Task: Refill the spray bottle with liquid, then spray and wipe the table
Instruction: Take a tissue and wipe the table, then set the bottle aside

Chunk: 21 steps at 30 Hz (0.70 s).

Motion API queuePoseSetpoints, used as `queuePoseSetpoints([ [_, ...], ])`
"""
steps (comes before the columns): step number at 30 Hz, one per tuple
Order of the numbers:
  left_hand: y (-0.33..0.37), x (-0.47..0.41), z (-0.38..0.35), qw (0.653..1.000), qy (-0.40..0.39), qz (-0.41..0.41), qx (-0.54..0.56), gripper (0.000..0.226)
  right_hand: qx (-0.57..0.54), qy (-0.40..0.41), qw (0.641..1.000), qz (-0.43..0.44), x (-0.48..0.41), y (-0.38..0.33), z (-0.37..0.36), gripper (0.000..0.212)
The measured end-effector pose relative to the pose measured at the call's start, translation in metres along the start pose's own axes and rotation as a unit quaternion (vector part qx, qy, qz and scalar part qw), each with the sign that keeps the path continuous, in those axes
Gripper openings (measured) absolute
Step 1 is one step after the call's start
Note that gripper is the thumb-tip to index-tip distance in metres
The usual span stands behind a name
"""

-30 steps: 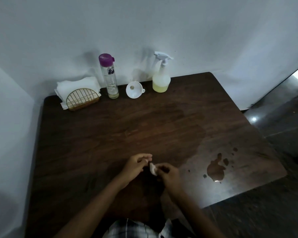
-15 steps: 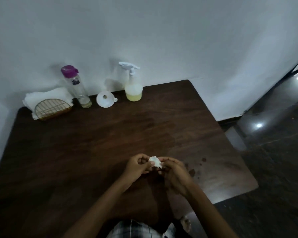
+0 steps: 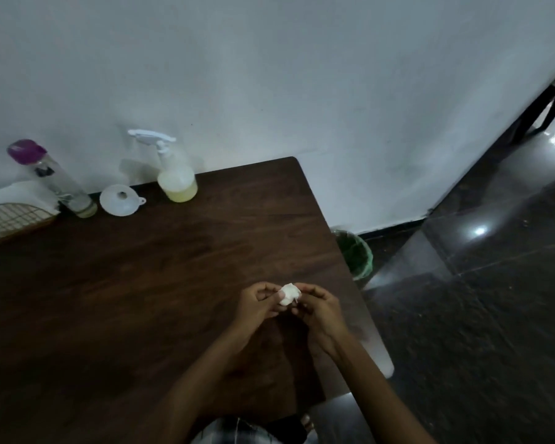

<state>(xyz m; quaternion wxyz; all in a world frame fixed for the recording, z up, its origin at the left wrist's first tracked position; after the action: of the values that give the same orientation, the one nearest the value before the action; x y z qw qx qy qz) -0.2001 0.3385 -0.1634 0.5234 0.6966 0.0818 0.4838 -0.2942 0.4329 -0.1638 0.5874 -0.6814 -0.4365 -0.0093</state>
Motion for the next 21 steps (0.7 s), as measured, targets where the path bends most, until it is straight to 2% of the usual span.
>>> queuePoseSetpoints([
  [12,0.046,-0.090,-0.117,0.996,-0.060,0.011,-0.071,0.022,-0.061,0.135,0.988,0.044,-0.074,-0.063,0.077,0.016],
  [16,0.054,-0.113,-0.151,0.990,-0.073,0.001,-0.121,0.011,-0.063,0.167,0.983,0.053,-0.109,-0.080,0.097,0.012],
  [21,0.077,-0.149,-0.184,0.967,-0.092,-0.049,-0.231,0.032,0.017,0.194,0.978,0.078,-0.172,-0.115,0.126,0.011],
])
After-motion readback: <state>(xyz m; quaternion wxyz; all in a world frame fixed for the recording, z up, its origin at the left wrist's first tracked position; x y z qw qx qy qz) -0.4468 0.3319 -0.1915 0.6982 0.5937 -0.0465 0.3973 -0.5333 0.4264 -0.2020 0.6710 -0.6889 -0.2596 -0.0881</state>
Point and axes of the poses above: each hand's wrist, its own x-axis away from the middle knuckle, its own z-axis out of the back of the hand, y = z × x, the point moved 4 cm from there along -x, towards the middle knuckle, and after that the axes turned 7 degrees about z, right-handed, at the moved point
